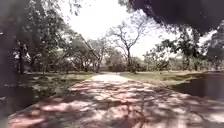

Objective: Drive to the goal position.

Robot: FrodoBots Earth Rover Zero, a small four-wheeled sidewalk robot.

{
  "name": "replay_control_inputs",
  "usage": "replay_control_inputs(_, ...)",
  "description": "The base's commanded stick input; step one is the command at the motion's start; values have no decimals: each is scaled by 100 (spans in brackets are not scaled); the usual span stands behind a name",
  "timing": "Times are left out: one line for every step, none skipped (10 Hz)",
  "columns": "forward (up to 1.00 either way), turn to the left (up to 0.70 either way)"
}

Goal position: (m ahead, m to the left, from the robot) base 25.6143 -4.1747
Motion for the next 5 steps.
replay_control_inputs(70,3)
replay_control_inputs(70,6)
replay_control_inputs(70,26)
replay_control_inputs(70,34)
replay_control_inputs(70,0)
